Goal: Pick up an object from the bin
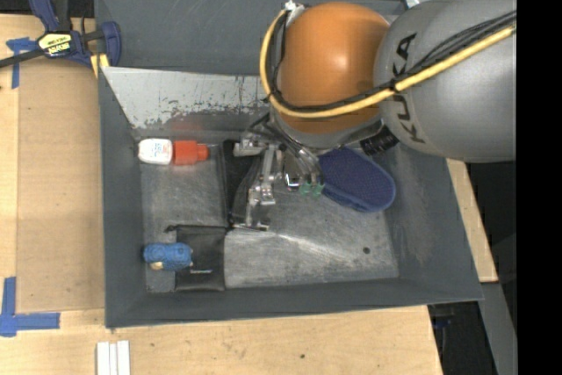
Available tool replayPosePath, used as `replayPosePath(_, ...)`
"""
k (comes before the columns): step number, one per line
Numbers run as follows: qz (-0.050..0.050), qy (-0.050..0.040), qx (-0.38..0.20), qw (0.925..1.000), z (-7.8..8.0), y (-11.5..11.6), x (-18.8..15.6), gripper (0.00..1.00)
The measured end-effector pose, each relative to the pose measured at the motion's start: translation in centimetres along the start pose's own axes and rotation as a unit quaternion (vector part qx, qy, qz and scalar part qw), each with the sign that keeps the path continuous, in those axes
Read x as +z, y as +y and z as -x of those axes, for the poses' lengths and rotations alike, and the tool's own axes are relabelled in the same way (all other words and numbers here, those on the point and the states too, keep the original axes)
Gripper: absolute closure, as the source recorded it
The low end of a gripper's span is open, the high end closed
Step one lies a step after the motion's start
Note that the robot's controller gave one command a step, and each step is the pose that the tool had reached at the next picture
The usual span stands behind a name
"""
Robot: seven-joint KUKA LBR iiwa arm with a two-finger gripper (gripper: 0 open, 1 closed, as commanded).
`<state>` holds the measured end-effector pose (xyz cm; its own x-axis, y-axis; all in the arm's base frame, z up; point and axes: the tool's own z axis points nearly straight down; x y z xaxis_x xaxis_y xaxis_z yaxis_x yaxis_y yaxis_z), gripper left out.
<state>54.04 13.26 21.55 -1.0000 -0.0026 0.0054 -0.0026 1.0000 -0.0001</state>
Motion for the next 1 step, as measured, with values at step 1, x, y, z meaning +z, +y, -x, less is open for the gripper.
replayPosePath(1, -0.001, -0.0061, -0.111, 0.9938, -2.79, 5.81, 14.24, 0.0)
